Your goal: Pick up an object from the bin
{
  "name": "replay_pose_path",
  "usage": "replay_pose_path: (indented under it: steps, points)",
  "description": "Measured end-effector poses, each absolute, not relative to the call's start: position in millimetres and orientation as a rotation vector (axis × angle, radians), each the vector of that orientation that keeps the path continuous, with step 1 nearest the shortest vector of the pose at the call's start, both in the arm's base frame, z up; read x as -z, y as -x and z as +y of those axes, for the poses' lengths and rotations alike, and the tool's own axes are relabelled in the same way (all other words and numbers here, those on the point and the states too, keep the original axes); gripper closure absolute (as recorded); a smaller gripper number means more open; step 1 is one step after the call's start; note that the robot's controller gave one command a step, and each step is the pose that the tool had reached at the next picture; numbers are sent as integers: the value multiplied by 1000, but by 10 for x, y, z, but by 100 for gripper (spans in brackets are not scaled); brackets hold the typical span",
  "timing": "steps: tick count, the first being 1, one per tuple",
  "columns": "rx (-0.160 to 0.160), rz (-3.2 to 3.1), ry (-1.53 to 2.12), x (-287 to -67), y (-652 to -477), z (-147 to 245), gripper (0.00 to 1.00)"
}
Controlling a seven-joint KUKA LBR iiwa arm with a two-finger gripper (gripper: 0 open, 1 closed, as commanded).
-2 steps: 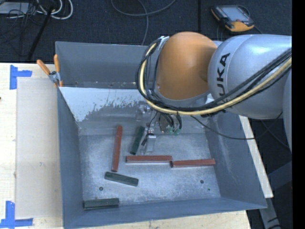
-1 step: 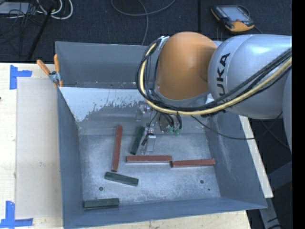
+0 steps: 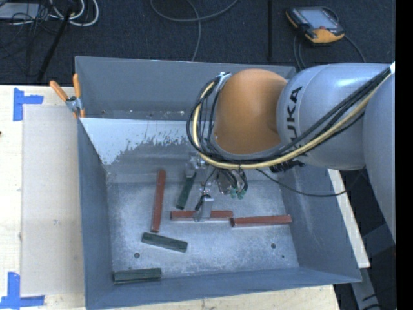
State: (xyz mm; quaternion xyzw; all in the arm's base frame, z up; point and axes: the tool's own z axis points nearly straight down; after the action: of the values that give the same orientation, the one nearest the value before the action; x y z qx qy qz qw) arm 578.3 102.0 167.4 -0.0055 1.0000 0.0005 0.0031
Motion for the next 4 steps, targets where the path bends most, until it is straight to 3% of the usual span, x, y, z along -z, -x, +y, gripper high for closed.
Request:
replay_pose_path:
  steps: [1,2,3,4]
  points:
    - [0,3128,256,-1066,-5725,992,0]
    - [-1,3097,523,-848,-5926,551,100]
    - [-2,3098,521,-847,-5925,550,0]
    - [-2,3098,520,-847,-5925,550,0]
